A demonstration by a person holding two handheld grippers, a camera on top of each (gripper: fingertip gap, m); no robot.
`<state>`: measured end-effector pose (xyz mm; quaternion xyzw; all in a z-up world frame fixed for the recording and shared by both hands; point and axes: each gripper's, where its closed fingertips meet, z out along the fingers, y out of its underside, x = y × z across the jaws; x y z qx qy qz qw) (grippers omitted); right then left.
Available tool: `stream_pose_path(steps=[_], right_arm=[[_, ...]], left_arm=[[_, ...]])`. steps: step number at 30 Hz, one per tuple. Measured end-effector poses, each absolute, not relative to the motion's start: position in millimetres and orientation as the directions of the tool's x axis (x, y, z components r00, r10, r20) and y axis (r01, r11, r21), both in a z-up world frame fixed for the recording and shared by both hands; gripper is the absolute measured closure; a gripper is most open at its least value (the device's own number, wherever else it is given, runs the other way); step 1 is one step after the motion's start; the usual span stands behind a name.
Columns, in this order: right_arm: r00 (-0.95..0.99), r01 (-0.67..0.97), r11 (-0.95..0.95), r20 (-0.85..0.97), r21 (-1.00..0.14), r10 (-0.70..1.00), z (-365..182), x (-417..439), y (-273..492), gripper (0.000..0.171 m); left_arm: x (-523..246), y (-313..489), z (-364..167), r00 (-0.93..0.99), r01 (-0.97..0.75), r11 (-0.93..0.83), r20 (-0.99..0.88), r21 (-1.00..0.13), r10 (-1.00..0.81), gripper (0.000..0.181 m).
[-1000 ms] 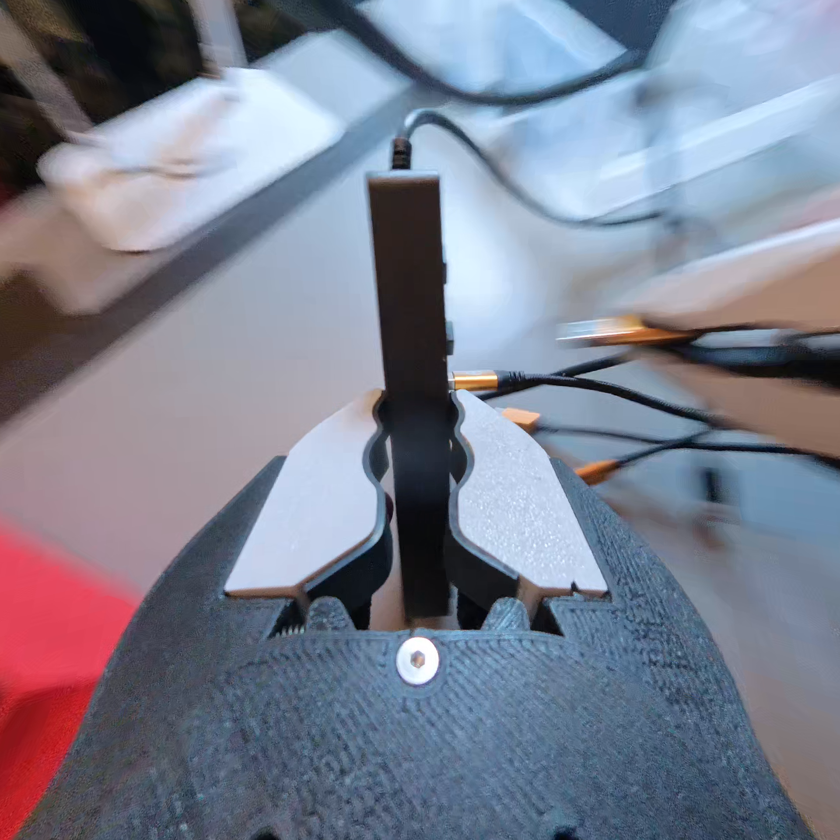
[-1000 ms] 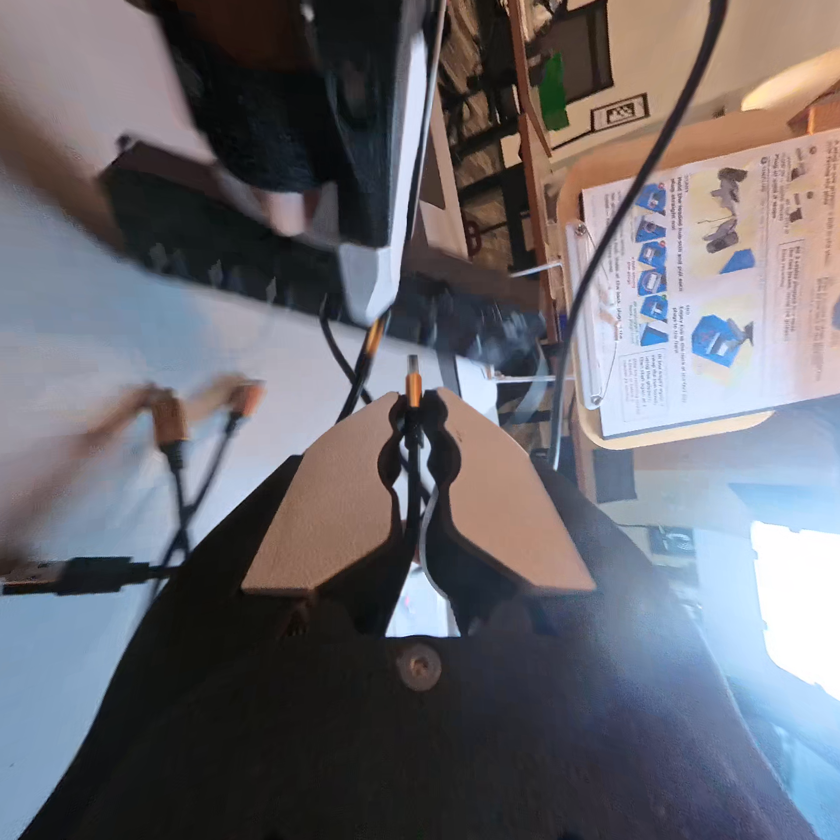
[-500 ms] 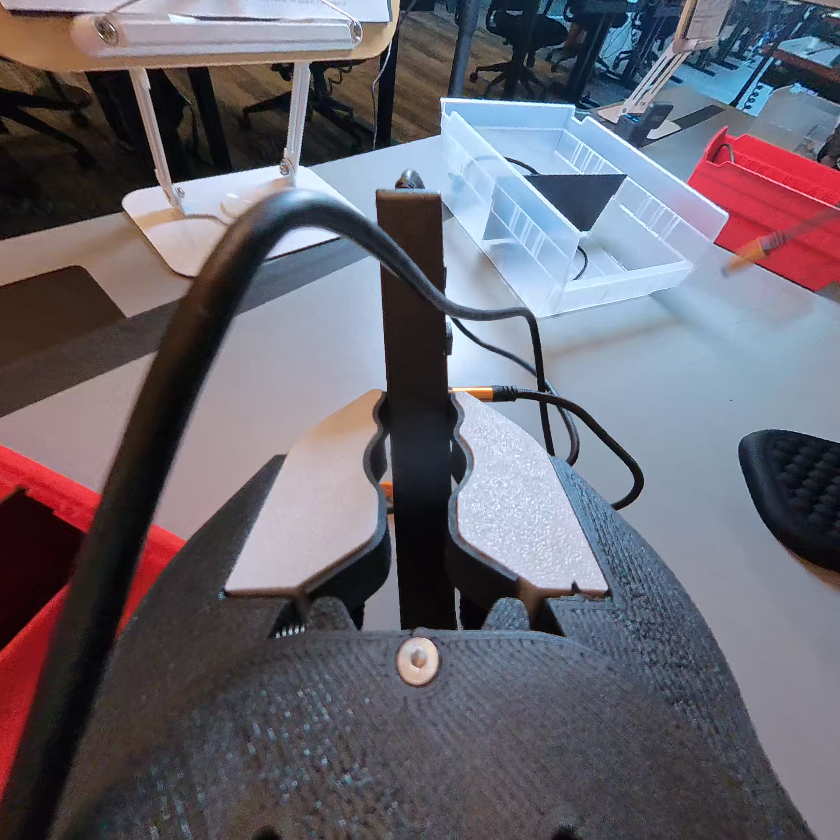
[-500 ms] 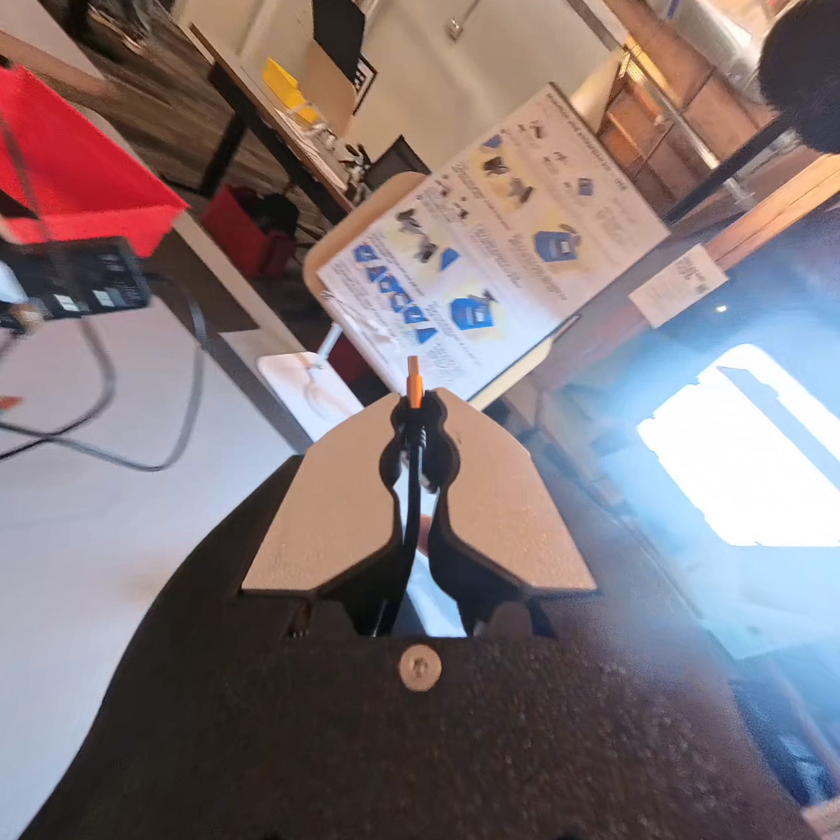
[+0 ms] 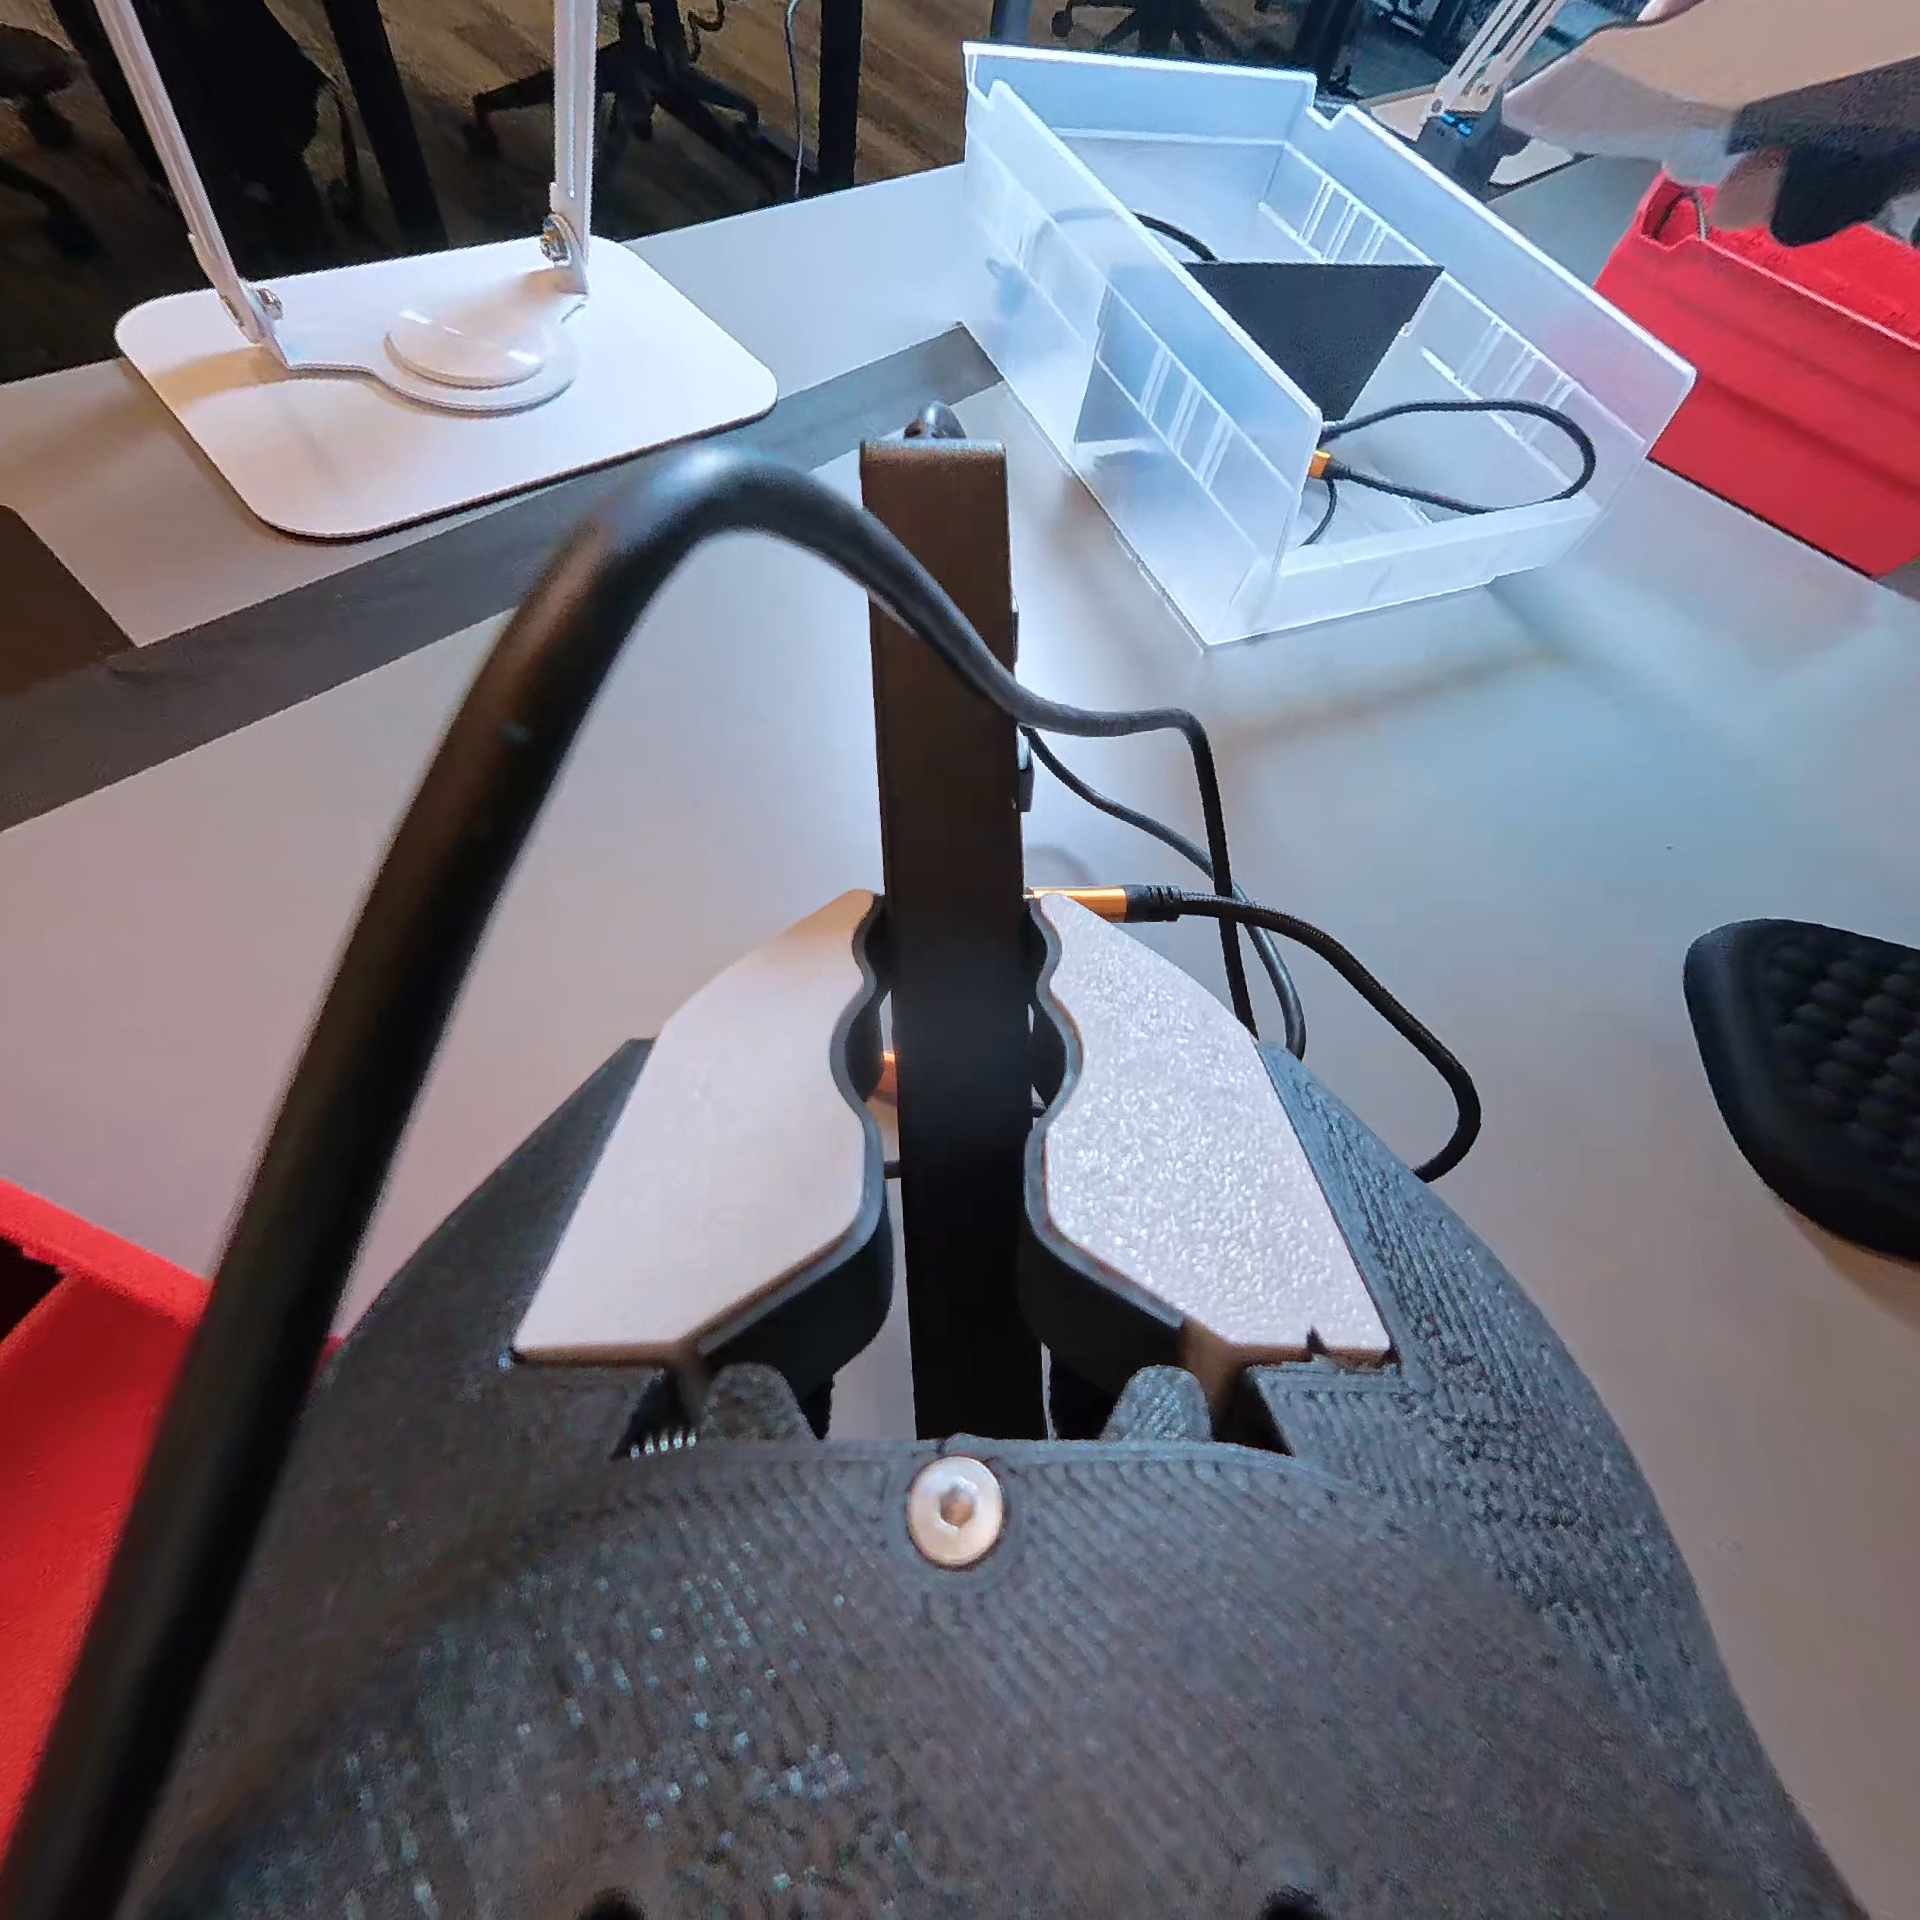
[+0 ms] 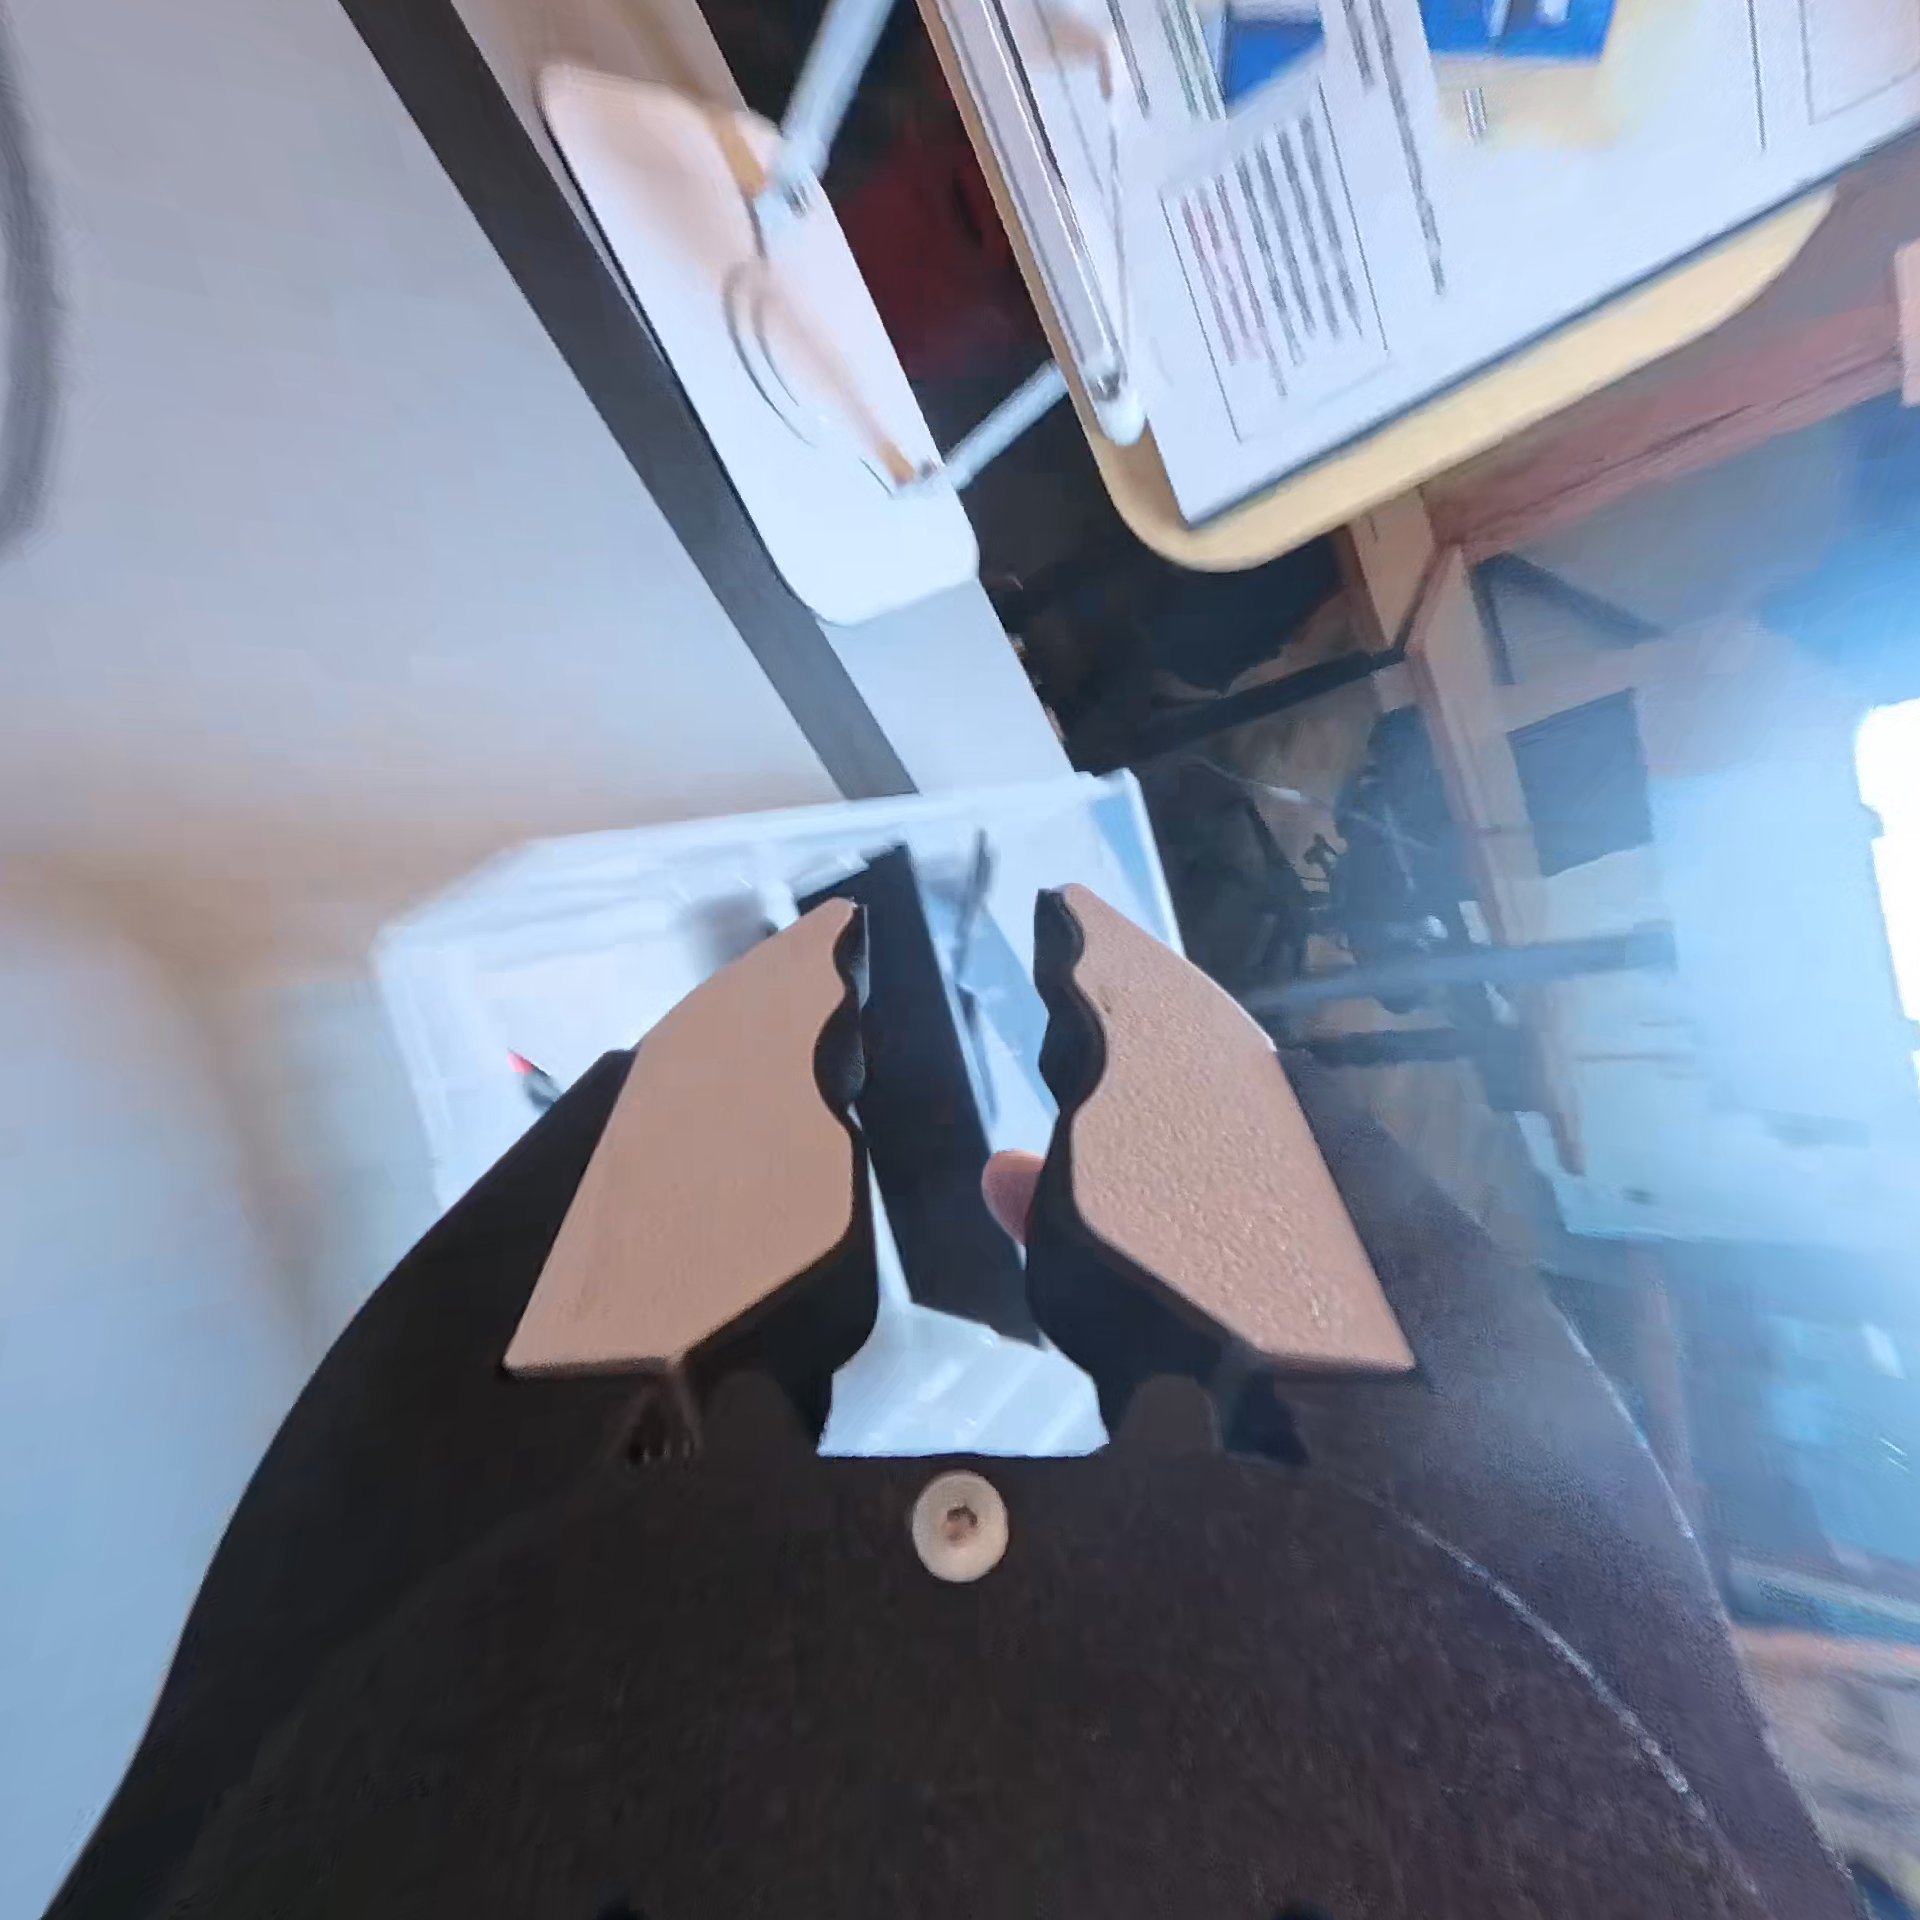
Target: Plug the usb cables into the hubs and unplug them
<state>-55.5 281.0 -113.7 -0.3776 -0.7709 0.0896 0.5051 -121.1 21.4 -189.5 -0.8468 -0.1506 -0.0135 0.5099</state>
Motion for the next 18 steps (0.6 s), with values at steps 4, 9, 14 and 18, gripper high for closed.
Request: stream_pose_path(steps=[4, 9, 14, 18], right_arm=[[-0.418, 0.35, 0.645, 0.503, -0.679, 0.756, -127.7, -54.7, 161.8, 0.141], [-0.573, 0.376, 0.612, 0.345, -0.696, 0.744, -176.4, -53.4, 57.7, 0.142], [-0.506, 0.407, 0.674, 0.462, -0.617, 0.728, -204.5, -74.2, 46.8, 0.159], [-0.406, 0.353, 0.781, 0.668, -0.515, 0.624, -200.3, -79.1, 49.4, 0.162]], left_arm=[[-114.3, 27.2, -193.6, 0.959, 0.253, -0.45, 0.159, -0.856, 0.236, 0.157], [-98.6, 37.8, -196.7, 0.966, 0.226, -0.464, 0.137, -0.856, 0.218, 0.157], [-89.4, 42.5, -192.2, 0.972, 0.19, -0.459, 0.1, -0.868, 0.214, 0.156], [-95.0, 40.5, -191.1, 0.973, 0.137, -0.473, 0.028, -0.87, 0.229, 0.157]])
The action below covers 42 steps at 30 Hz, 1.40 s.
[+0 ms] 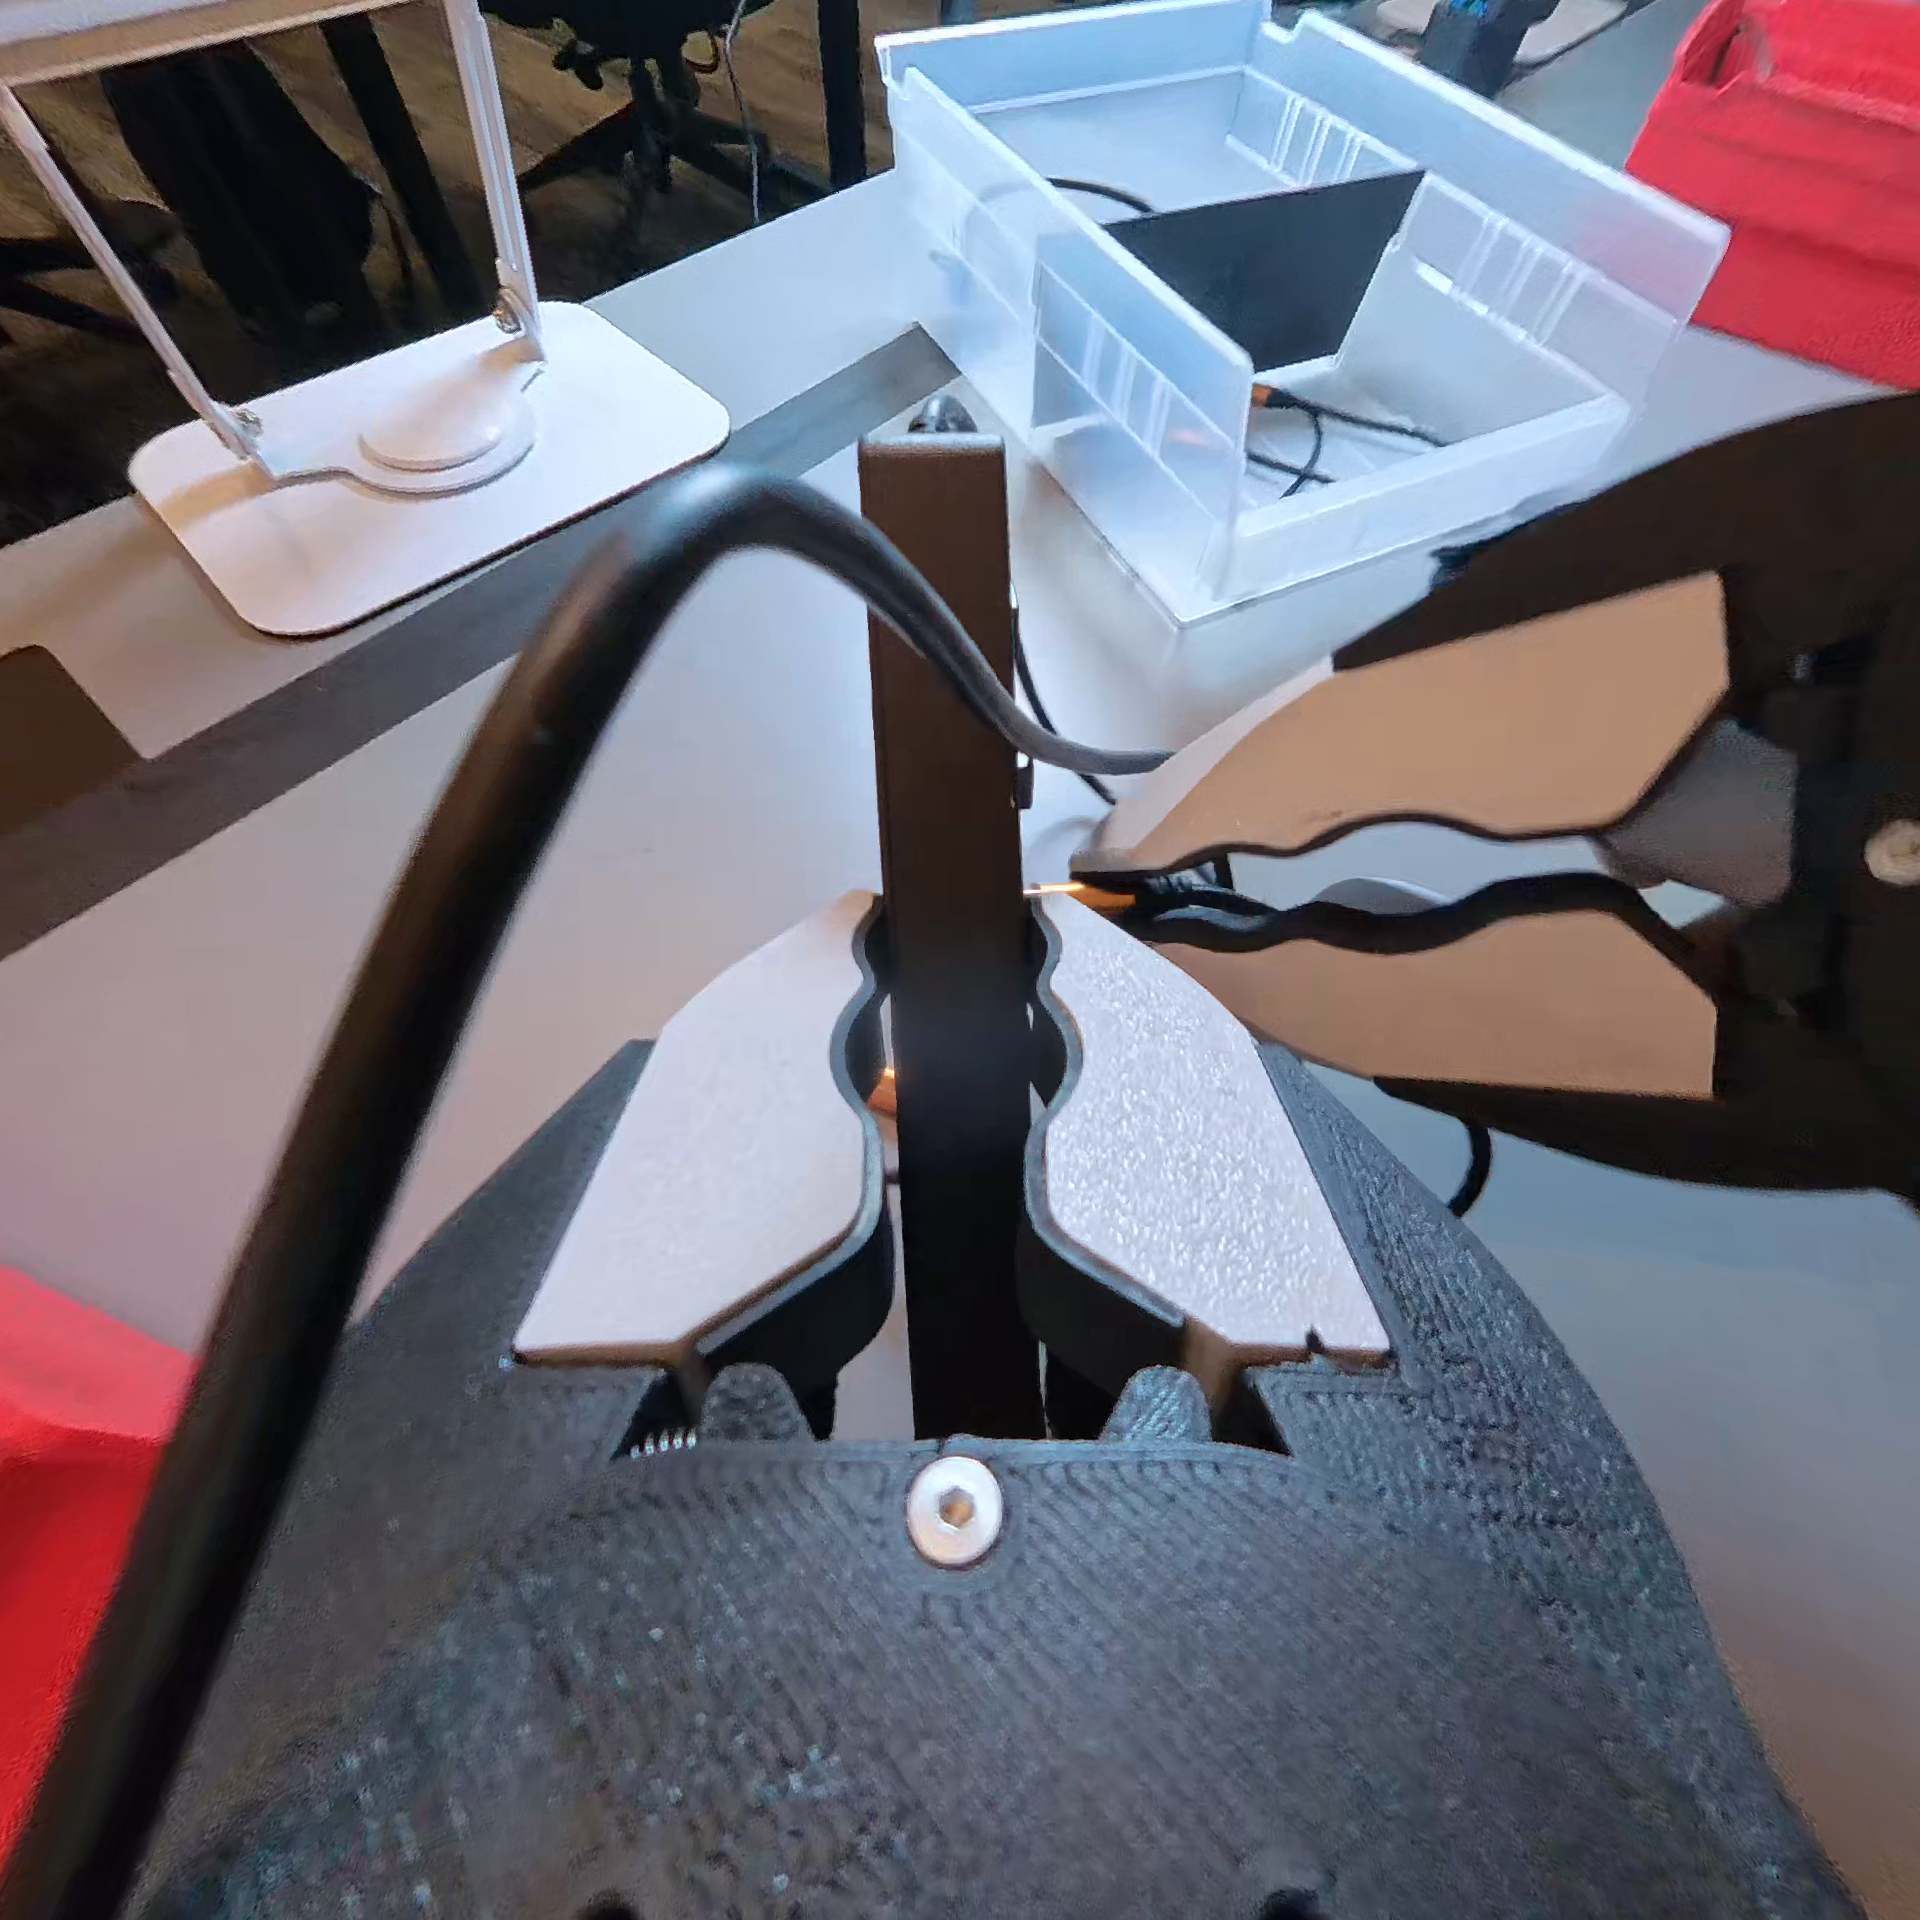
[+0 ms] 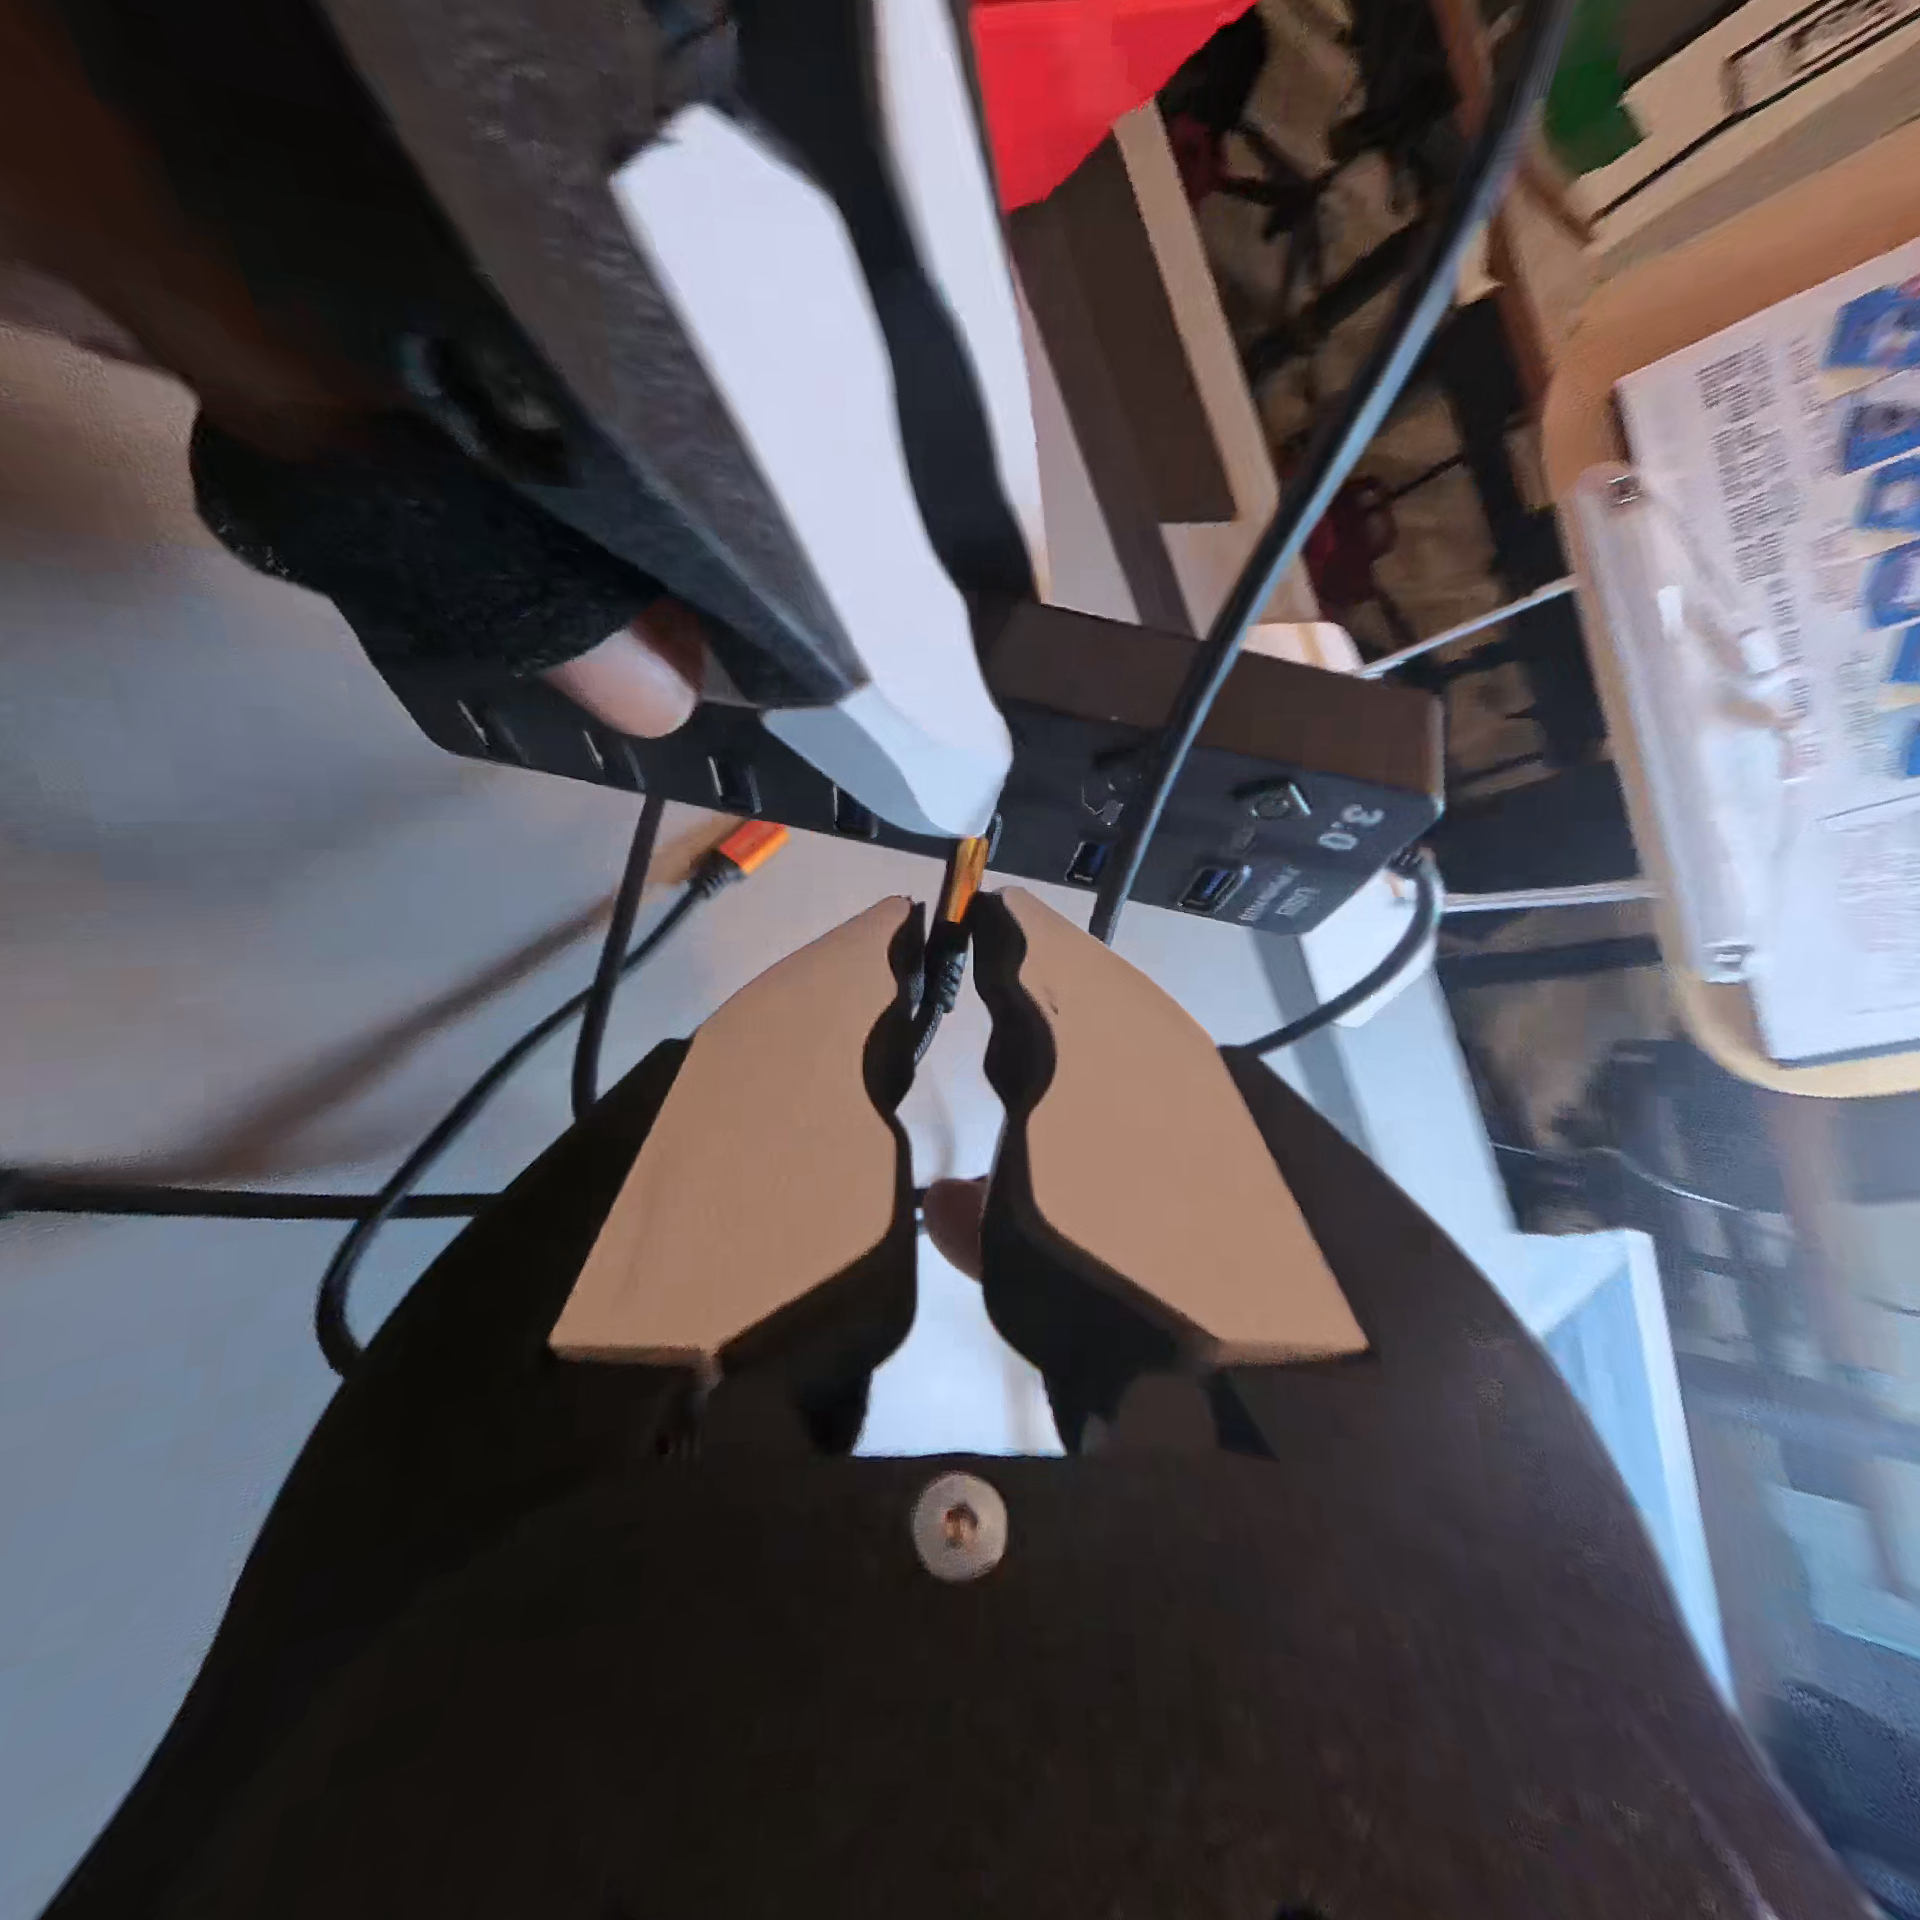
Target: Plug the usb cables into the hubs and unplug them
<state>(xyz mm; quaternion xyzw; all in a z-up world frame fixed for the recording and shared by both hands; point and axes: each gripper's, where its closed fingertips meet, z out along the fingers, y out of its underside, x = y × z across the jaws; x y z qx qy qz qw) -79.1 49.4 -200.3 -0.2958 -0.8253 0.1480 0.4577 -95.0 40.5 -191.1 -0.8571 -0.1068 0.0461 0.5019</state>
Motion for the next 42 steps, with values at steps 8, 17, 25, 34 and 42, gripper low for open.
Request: stream_pose_path(steps=[8, 17, 25, 34, 42], right_arm=[[-0.338, 0.271, 0.763, 0.684, -0.587, 0.647, -164.5, -27.8, 44.4, 0.164], [-0.034, 0.271, 0.763, 0.787, -0.587, 0.616, 9.7, -38.9, 222.3, 0.164], [-0.039, 0.463, 0.64, 0.708, -0.613, 0.705, -86.0, -61.6, 314.9, 0.163], [-0.202, 0.377, 0.436, 0.387, -0.817, 0.9, -127.0, -54.0, 241.7, 0.127], [-0.624, 0.182, 0.729, 0.496, -0.659, 0.604, -150.0, -34.9, 106.6, 0.109]], left_arm=[[-150.8, 10.3, -207.0, 0.937, 0.234, -0.463, 0.072, -0.855, 0.341, 0.157], [-129.3, 26.0, -199.4, 0.958, 0.237, -0.408, 0.142, -0.882, 0.25, 0.156], [-130.8, 23.5, -201.0, 0.959, 0.228, -0.412, 0.129, -0.882, 0.254, 0.156], [-117.0, 29.8, -194.9, 0.973, 0.196, -0.402, 0.125, -0.895, 0.196, 0.156], [-42.6, 39.9, -188.6, 0.979, -0.137, -0.411, -0.059, -0.901, -0.196, 0.156]])
